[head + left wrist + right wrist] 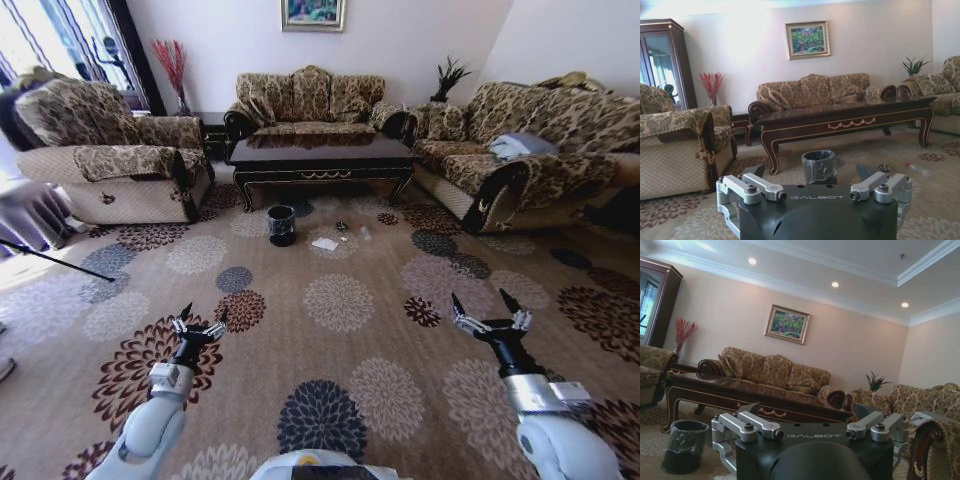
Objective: Move to the front of the table and pick up the trash from the floor, then place it into the trash bin.
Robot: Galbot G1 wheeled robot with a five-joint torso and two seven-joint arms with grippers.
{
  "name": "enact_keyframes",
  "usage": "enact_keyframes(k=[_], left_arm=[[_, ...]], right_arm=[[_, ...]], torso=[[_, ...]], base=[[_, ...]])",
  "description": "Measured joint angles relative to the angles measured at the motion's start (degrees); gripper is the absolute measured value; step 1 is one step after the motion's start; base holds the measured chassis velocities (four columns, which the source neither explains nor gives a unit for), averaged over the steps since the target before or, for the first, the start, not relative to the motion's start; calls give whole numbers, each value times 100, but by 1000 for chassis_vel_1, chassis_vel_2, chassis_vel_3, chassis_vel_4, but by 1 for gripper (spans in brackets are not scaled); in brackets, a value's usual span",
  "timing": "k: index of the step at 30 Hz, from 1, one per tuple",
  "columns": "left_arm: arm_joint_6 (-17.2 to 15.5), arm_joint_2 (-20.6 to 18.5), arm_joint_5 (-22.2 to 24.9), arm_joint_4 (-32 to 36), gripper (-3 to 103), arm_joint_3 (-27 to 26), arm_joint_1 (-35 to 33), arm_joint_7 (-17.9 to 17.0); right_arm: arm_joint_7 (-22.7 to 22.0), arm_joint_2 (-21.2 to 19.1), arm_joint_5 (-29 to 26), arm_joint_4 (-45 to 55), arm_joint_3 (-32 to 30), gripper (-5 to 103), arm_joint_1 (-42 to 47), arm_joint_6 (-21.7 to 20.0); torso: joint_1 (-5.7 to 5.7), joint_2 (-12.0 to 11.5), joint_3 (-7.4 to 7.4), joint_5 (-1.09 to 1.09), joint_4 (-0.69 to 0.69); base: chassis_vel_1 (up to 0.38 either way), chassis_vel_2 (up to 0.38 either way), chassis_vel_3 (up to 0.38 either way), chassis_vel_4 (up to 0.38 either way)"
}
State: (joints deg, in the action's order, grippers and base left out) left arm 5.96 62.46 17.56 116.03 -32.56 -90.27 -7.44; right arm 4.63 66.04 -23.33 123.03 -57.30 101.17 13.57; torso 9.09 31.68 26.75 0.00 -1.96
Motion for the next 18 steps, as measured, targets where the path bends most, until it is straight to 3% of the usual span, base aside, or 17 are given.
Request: enact_keyframes(k=[5, 13, 18], left_arm=[[-22, 13, -6, 46, 100, 16, -2, -13], [-24, -37, -21, 144, 100, -43, -79, -15], [-24, -63, -21, 188, 100, -70, -97, -13]], right_arm=[[8, -18, 21, -38, 7, 100, 4, 22], [63, 5, 553, -270, 246, 100, 95, -17], [55, -51, 463, -520, 380, 100, 58, -139]], torso=[[-43, -98, -55, 0, 2], [-123, -307, -184, 0, 1], [-167, -424, -256, 0, 1]], base=[[0, 0, 0, 0], [0, 0, 0, 0], [0, 0, 0, 0]])
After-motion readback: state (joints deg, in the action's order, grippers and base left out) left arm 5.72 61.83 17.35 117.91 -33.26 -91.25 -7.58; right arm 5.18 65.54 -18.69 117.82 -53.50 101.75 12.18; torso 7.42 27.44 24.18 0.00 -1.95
